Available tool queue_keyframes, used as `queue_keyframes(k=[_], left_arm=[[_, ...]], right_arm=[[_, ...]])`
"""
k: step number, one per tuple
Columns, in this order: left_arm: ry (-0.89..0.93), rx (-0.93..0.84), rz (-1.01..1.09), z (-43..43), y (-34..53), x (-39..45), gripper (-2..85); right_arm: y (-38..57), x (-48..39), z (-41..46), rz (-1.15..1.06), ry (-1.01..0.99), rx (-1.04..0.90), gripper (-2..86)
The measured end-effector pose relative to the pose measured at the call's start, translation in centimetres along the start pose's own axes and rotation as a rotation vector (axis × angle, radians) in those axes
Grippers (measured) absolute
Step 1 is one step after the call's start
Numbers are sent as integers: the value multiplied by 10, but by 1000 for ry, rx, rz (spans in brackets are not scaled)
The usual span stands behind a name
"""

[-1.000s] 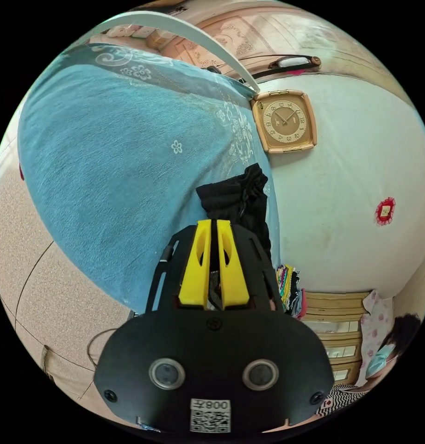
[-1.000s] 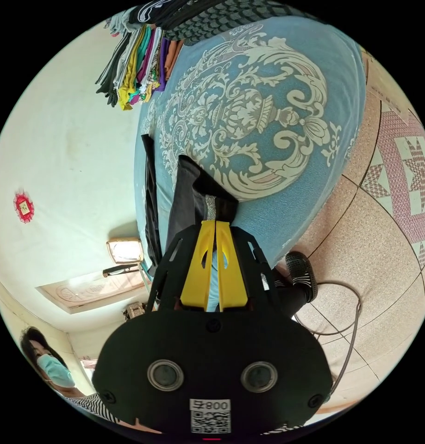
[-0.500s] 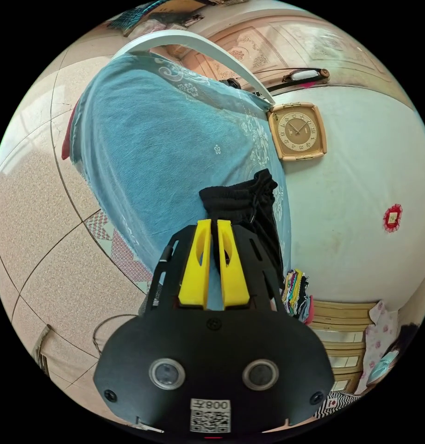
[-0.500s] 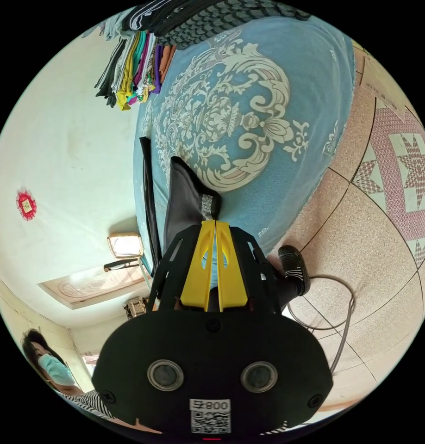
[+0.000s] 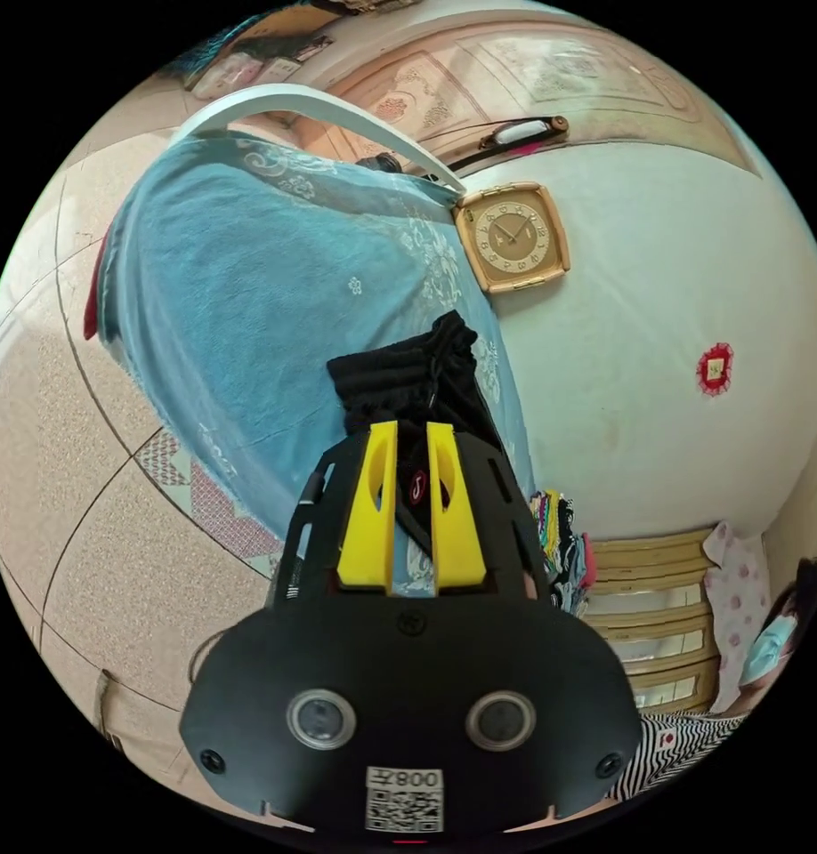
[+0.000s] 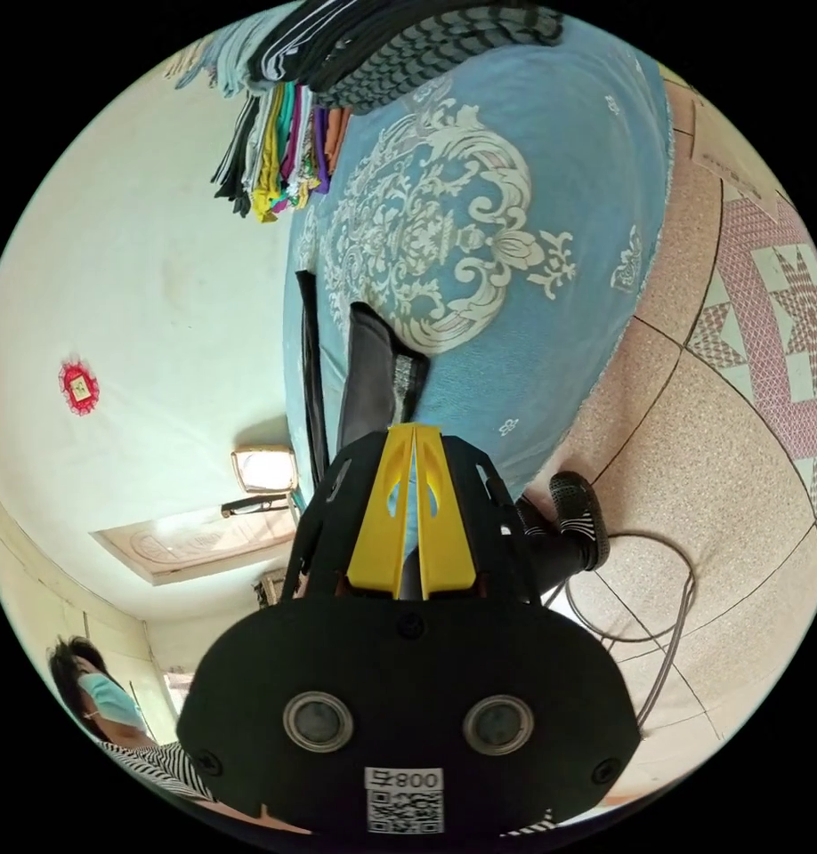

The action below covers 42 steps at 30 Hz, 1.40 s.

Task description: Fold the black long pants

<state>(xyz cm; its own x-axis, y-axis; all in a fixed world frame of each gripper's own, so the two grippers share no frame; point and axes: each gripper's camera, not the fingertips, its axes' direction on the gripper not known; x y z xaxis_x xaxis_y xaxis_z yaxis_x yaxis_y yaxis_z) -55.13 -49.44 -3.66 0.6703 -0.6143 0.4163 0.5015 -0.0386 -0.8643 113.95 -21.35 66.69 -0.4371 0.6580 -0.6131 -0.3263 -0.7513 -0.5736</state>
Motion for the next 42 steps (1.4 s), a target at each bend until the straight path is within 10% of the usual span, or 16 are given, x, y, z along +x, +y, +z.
queue_keyframes(k=[24,42], left_arm=[[-447,-285,304,314,-183,175,43],[-329,-195,314,363,-210,183,9]], right_arm=[[-22,-249,324,-665,195,-254,56],[21,-388,605,-1370,907,-385,70]])
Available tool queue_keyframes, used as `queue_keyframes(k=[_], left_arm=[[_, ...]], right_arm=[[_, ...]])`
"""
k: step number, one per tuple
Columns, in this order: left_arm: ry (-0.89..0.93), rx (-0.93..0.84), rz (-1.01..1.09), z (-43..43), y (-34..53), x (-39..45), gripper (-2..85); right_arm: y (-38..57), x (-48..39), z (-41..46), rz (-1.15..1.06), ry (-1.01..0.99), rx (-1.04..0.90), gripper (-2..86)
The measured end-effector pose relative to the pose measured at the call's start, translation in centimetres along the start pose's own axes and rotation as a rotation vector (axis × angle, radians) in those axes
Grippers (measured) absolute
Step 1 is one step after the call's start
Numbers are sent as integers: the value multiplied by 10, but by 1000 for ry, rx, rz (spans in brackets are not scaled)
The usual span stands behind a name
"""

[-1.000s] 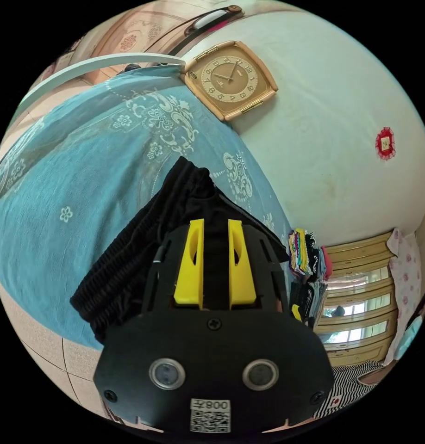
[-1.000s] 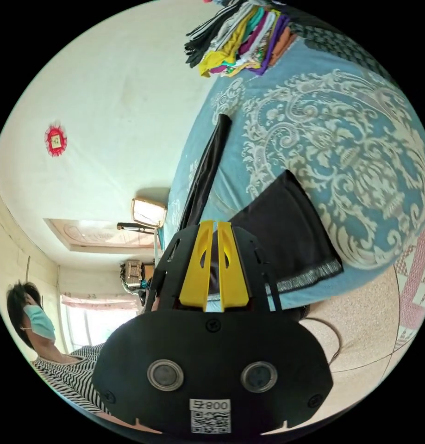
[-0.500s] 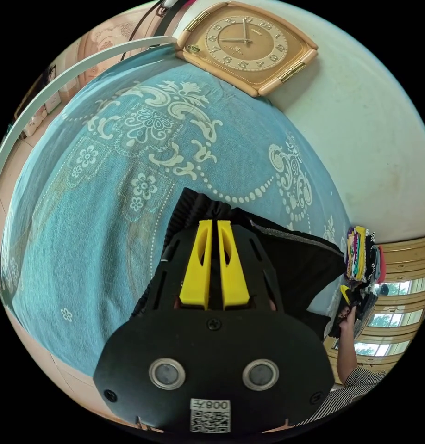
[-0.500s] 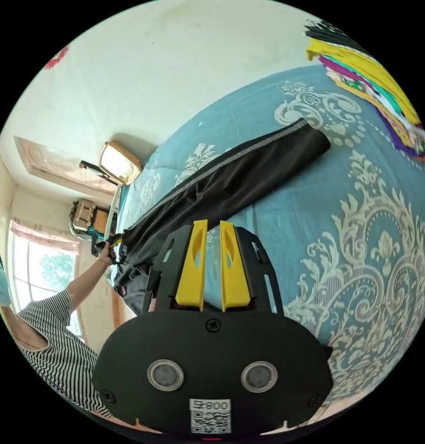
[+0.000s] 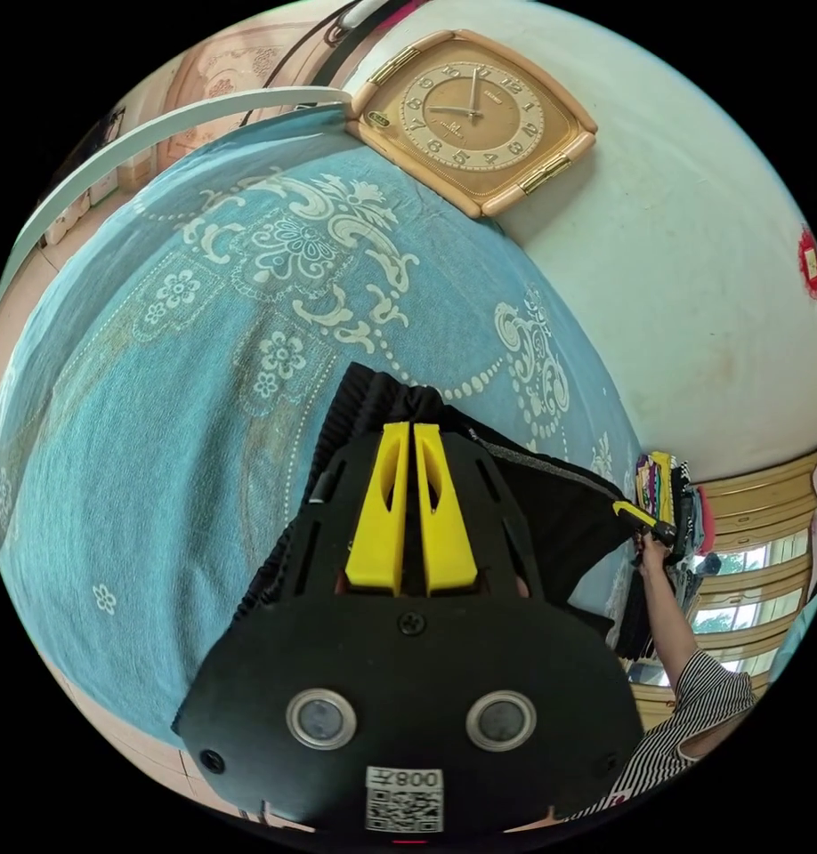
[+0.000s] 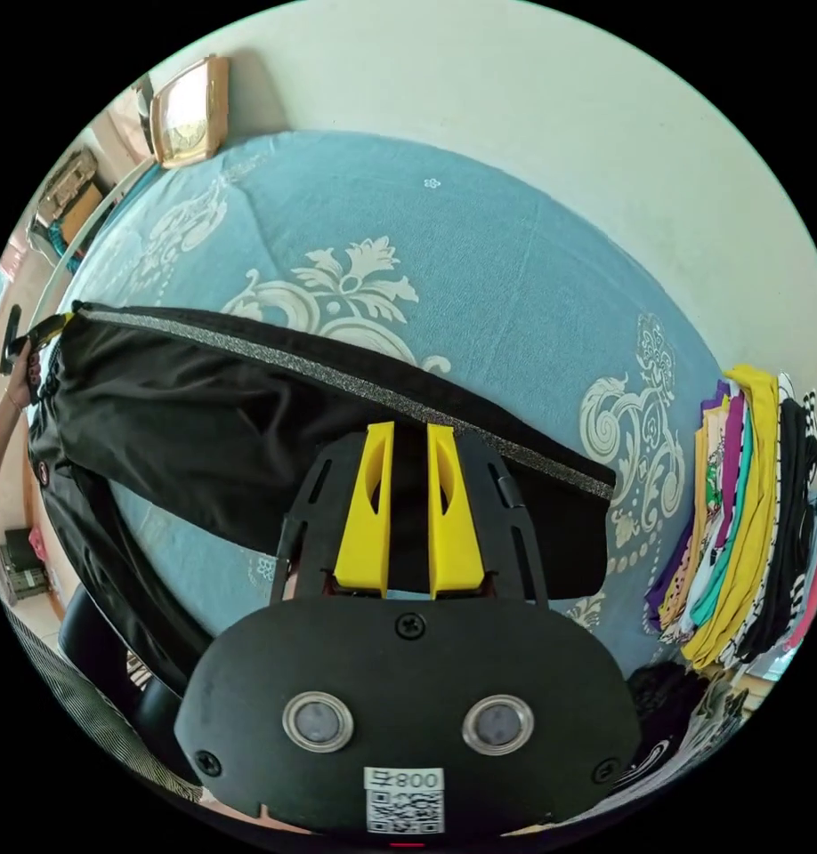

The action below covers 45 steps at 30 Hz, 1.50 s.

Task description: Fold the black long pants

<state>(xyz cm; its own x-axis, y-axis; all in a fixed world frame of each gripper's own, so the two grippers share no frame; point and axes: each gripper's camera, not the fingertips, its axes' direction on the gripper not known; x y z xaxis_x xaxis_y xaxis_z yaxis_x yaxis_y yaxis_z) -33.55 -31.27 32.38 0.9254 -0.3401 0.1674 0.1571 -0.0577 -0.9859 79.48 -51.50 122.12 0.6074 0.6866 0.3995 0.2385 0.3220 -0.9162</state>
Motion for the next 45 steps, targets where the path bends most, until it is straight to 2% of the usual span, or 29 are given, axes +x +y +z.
queue_keyframes(k=[14,20,25,29,32,35,40,45], left_arm=[[45,35,-2,28,-24,-2,7],[156,119,5,20,-23,-8,6],[199,164,10,25,-28,-16,6],[140,160,-38,57,-46,-25,8],[49,140,-69,88,-61,-29,10],[24,129,-77,112,-70,-28,15],[50,159,10,126,-68,-30,25],[155,242,-11,137,-52,-42,27]], right_arm=[[-45,-24,7,23,-36,59,7],[-18,-29,-41,73,-58,229,1],[13,-41,-111,90,10,402,0],[-14,-38,-111,88,70,365,0],[-68,-23,-75,85,61,248,-1],[-102,0,-41,164,99,89,3],[-45,67,-52,372,-49,217,47],[32,138,-27,650,-262,220,79]])
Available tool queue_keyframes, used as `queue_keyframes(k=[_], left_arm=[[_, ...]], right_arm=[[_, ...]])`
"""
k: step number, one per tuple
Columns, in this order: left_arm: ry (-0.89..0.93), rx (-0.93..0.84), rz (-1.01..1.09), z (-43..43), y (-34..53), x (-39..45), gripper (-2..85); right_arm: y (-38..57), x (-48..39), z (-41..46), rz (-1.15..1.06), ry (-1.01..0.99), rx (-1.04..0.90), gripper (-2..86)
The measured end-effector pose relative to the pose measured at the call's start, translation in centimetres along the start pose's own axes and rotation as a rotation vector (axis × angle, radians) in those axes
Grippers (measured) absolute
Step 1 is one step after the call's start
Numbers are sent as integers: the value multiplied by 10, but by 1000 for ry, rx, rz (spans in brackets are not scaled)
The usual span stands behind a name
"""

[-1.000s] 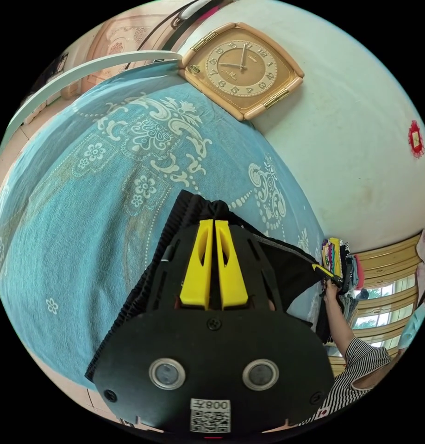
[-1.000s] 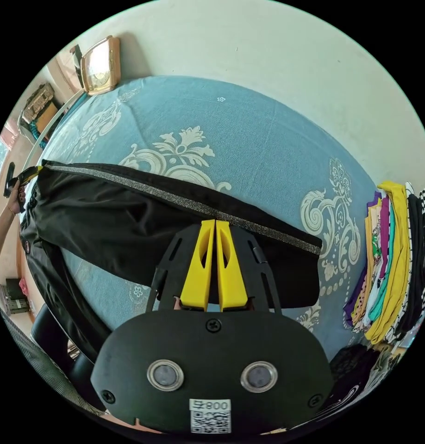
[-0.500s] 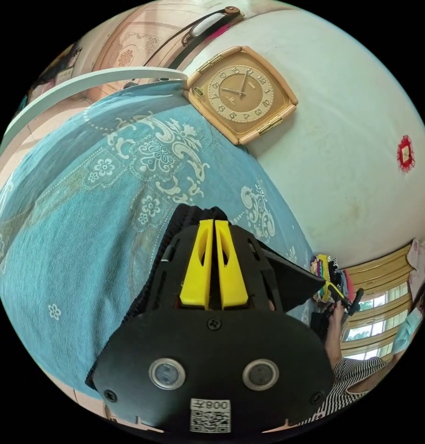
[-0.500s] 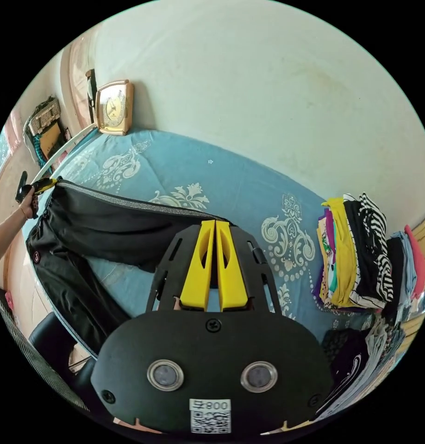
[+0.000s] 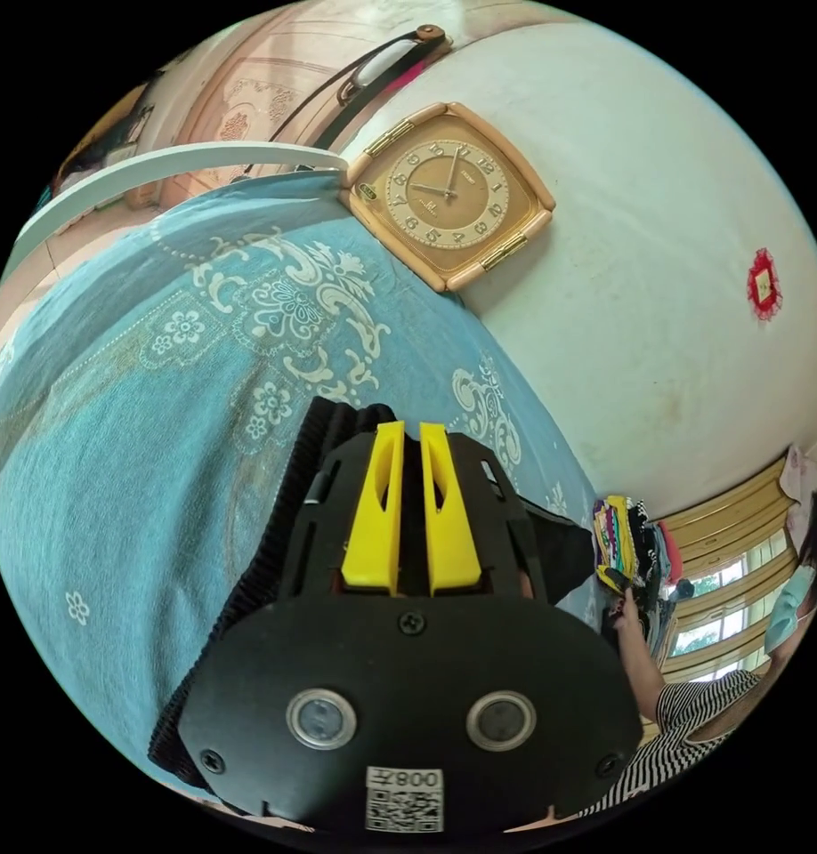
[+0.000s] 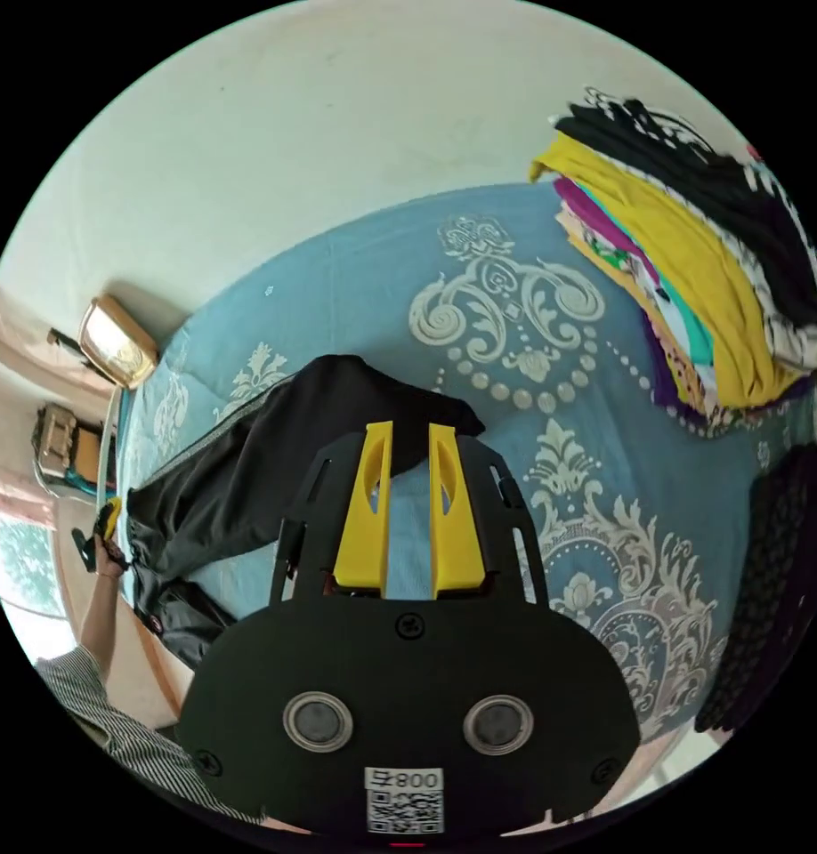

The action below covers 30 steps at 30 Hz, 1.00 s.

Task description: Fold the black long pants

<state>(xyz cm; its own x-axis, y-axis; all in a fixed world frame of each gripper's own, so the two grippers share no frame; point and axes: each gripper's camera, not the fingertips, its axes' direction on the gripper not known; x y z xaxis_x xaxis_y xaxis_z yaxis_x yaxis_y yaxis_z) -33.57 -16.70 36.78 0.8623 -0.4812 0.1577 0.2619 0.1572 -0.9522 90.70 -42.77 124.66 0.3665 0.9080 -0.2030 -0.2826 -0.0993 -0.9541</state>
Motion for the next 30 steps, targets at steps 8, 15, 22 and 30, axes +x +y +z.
queue_keyframes(k=[8,15,22,30], left_arm=[[135,-190,178,82,20,32,27],[290,-394,396,178,47,91,25],[454,-487,503,228,82,117,31],[551,-529,409,255,119,85,79]], right_arm=[[9,85,0,231,-213,56,109],[12,123,1,325,-413,122,42],[41,45,-43,-120,-695,265,12],[157,-85,-7,-619,-613,-23,7]])
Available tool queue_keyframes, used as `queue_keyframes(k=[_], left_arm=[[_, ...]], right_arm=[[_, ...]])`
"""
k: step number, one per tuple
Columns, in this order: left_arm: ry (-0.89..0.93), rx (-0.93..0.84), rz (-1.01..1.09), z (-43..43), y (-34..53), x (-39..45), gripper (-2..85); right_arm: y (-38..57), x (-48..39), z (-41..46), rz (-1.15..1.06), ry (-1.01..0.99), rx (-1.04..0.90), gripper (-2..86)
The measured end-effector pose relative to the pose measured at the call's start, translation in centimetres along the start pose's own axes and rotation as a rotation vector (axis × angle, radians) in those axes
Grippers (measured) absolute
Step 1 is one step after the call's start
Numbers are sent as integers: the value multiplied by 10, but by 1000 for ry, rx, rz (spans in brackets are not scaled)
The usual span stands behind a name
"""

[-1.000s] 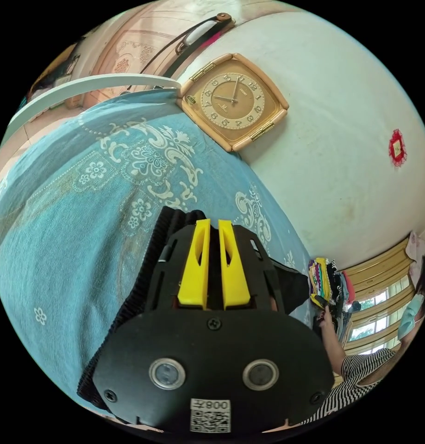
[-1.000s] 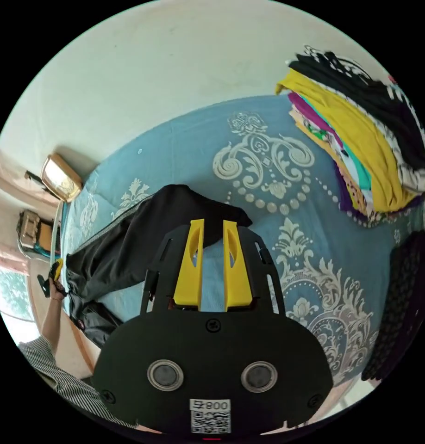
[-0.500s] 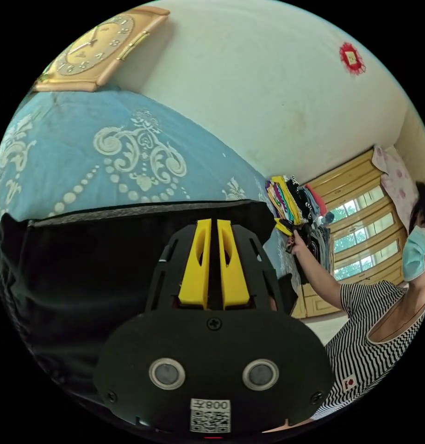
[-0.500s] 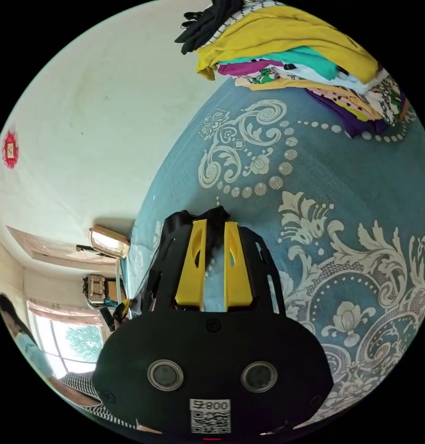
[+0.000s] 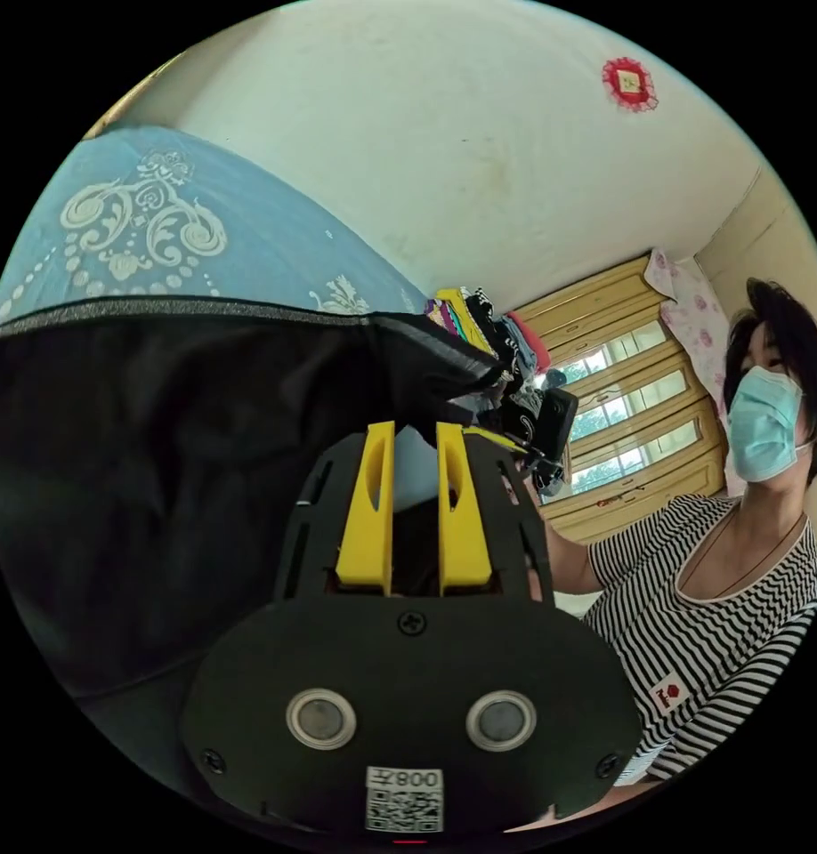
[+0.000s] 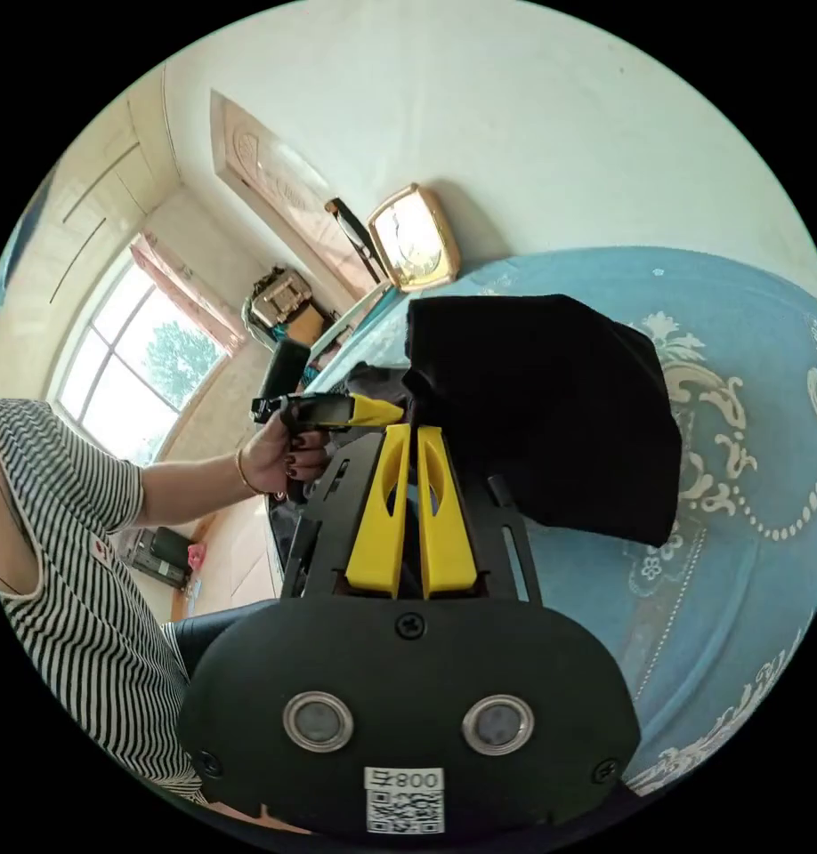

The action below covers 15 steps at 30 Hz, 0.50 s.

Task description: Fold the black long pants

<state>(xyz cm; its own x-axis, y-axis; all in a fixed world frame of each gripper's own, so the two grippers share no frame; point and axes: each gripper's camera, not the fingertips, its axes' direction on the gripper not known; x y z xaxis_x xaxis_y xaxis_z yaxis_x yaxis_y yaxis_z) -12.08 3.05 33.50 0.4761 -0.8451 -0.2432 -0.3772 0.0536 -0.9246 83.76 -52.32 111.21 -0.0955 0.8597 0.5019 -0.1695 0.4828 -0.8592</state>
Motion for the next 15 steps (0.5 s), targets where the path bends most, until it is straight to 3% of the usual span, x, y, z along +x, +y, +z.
queue_keyframes(k=[9,15], left_arm=[[-25,32,-150,19,18,-69,109],[-63,111,-204,23,14,-101,103]], right_arm=[[41,-2,35,56,1,-145,7],[49,-1,25,59,-28,-123,6]])
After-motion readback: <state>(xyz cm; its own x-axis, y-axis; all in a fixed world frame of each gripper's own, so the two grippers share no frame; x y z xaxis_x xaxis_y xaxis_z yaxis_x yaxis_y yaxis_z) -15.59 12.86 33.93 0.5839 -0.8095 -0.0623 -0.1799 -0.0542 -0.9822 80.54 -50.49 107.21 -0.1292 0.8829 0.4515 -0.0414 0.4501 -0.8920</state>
